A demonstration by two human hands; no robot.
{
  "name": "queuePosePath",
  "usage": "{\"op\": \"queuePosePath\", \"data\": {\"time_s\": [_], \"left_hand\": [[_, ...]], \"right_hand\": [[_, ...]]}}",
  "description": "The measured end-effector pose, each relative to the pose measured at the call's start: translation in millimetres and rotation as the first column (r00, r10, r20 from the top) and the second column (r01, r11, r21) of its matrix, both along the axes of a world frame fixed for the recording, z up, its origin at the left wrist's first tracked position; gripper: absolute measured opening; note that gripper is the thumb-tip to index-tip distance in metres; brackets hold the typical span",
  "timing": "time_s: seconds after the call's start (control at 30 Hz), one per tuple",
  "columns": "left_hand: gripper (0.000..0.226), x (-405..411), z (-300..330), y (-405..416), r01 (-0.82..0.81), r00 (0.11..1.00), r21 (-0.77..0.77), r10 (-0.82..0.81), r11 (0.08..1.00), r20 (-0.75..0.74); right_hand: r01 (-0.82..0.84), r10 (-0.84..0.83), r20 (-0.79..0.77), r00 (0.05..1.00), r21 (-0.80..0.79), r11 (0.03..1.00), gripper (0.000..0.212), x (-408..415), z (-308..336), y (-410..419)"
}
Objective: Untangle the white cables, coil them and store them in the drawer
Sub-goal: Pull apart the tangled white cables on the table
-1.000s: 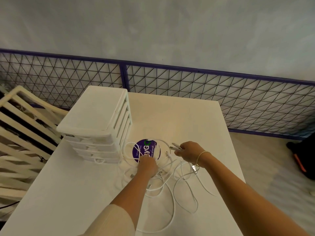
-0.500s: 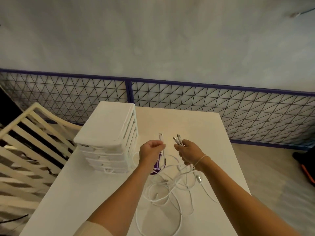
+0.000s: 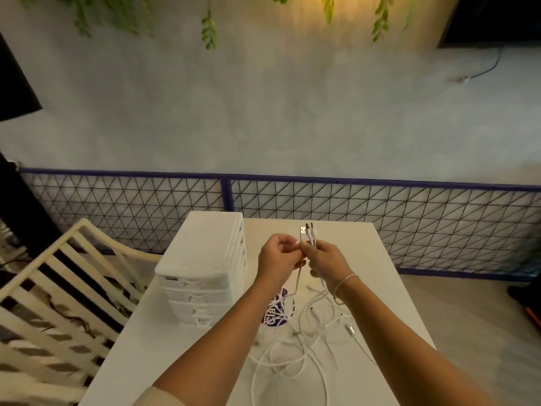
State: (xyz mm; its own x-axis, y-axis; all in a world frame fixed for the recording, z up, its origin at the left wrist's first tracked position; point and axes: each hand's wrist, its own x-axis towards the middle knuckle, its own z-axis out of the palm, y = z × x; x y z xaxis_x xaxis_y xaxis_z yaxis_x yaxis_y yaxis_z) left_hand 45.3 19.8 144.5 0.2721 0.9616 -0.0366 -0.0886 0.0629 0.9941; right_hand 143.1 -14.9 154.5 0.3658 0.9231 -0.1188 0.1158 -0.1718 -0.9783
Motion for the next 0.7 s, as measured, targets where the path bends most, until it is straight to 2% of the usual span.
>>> {"op": "queuePosePath", "data": {"time_s": [0.07, 0.2, 0.3, 0.37, 0.43, 0.57, 0.7], "left_hand": [[0.024, -2, 4, -1, 0.032, 0.997, 0.044, -0.029, 0.999, -0.072], [0.030, -5, 8, -2, 0.108, 0.983, 0.073, -0.096, 0.991, -0.156], [0.020, -8, 6, -4, 0.206, 0.956, 0.078, -0.184, 0.975, -0.229], [0.015, -13, -4, -8, 0.301, 0.910, 0.092, -0.257, 0.949, -0.326], [0.024, -21, -19, -11, 0.371, 0.857, 0.074, -0.311, 0.926, -0.411], [0.031, -42, -51, -13, 0.404, 0.755, 0.005, -0.330, 0.915, -0.566], [0.031, -67, -78, -7, 0.366, 0.682, -0.065, -0.315, 0.928, -0.660]], "right_hand": [[0.013, -0.013, -0.030, 0.999, 0.000, 1.000, 0.024, -3, 6, -2], [0.081, -0.083, 0.055, 0.995, 0.034, 0.996, 0.026, -7, 12, -4], [0.150, -0.152, 0.044, 0.987, 0.057, 0.987, 0.025, -13, 17, -1], [0.176, -0.177, 0.004, 0.984, 0.089, 0.980, 0.027, -14, 26, -1], [0.166, -0.156, -0.081, 0.984, 0.137, 0.977, 0.029, -11, 40, -3], [0.089, -0.029, -0.287, 0.957, 0.197, 0.976, 0.028, 0, 62, -4], [0.163, -0.096, -0.272, 0.957, 0.234, 0.958, 0.027, 9, 79, -2]]}}
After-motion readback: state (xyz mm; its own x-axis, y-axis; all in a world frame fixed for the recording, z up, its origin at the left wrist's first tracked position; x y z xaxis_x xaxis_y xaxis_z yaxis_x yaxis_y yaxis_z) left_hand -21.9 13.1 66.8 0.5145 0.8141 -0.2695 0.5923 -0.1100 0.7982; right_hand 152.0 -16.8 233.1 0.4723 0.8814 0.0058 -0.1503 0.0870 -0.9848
